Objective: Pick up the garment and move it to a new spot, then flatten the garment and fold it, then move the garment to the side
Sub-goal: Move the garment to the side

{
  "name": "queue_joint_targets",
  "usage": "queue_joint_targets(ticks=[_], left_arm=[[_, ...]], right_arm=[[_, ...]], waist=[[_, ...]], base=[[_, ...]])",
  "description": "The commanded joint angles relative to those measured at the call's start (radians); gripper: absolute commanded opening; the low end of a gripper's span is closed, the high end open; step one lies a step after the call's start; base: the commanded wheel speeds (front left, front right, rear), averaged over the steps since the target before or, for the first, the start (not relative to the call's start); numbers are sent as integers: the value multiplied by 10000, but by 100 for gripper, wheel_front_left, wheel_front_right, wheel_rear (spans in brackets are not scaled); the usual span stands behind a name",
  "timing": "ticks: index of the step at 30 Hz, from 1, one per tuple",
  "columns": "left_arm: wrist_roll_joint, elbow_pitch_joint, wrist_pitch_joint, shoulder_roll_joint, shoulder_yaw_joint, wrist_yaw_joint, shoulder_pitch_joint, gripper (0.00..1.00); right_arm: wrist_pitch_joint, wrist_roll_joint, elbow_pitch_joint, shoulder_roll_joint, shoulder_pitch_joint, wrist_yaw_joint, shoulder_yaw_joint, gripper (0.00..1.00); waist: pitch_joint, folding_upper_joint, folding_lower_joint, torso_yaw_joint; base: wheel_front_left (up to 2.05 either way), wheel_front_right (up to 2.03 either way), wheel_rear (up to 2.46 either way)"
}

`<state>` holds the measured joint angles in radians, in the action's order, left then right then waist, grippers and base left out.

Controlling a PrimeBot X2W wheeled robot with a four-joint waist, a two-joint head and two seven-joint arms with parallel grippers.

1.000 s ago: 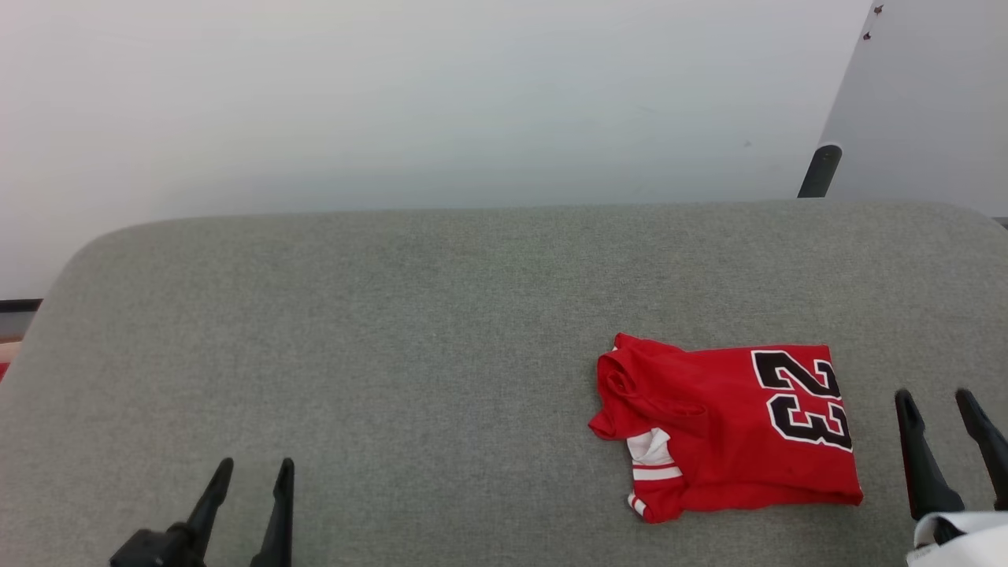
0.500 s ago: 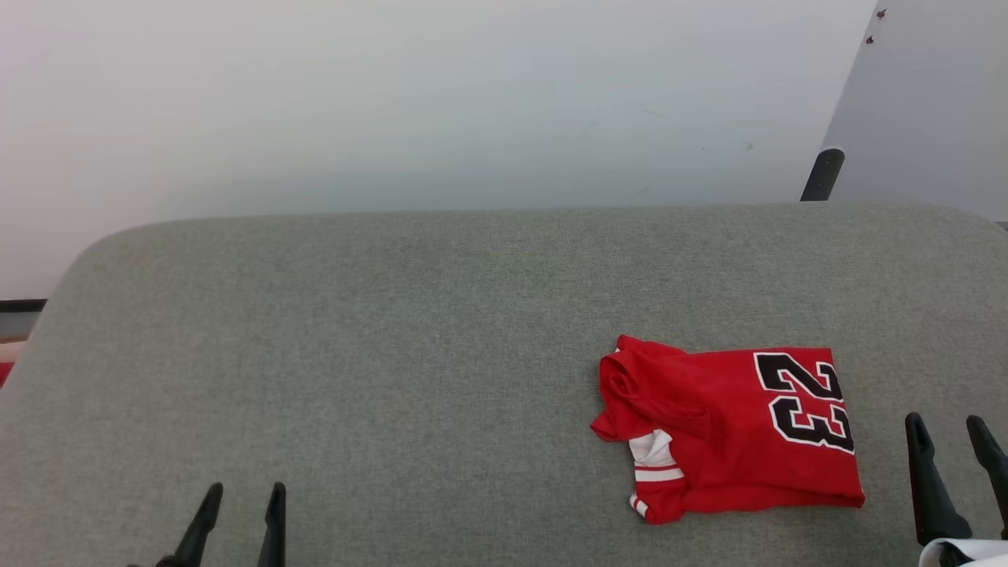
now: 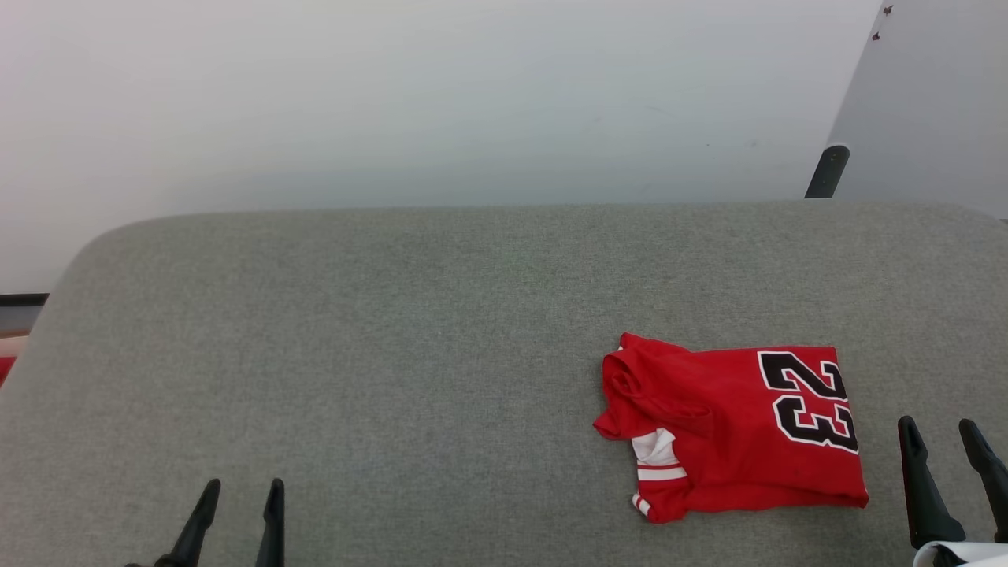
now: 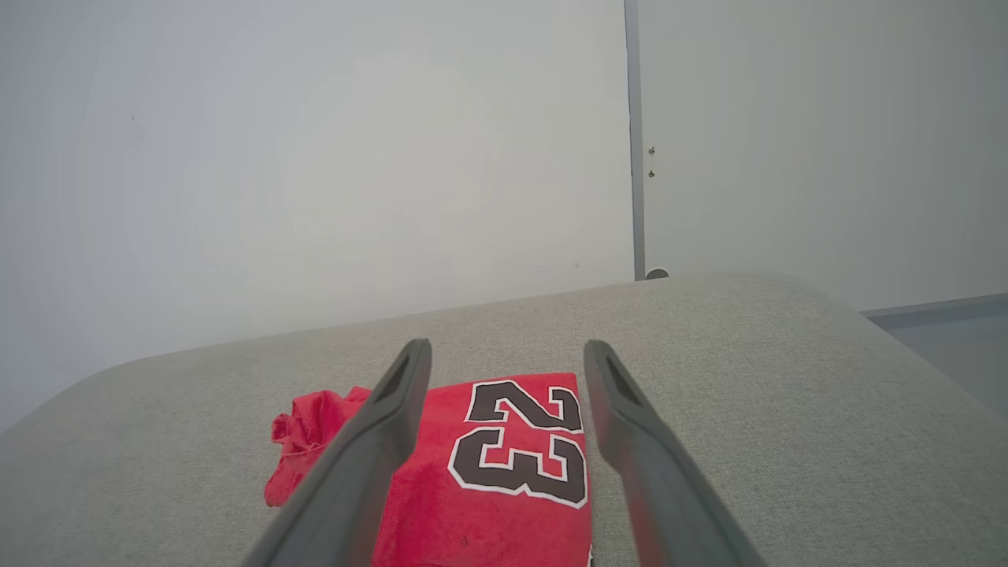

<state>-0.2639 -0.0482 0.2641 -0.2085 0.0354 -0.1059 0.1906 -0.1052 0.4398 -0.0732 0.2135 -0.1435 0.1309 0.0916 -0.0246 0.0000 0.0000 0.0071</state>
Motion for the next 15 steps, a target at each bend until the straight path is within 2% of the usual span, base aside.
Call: queue_joint_targets(ticks=[1, 10, 15], left_arm=[[13, 25, -7, 26, 20, 22, 0, 100], [46, 109, -7, 109, 11, 43, 53, 100], [50, 98, -7, 162, -47, 40, -92, 100]], right_arm=[[7, 74, -28, -29, -27, -4, 12, 100], [97, 133, 72, -102, -38, -6, 31, 100], [681, 106, 153, 13, 455, -4, -182, 100]], waist=[[3, 0, 0, 4], [-25, 0, 0, 65], [68, 0, 0, 128]], base=[[0, 0, 0], [0, 0, 0], [0, 0, 0]])
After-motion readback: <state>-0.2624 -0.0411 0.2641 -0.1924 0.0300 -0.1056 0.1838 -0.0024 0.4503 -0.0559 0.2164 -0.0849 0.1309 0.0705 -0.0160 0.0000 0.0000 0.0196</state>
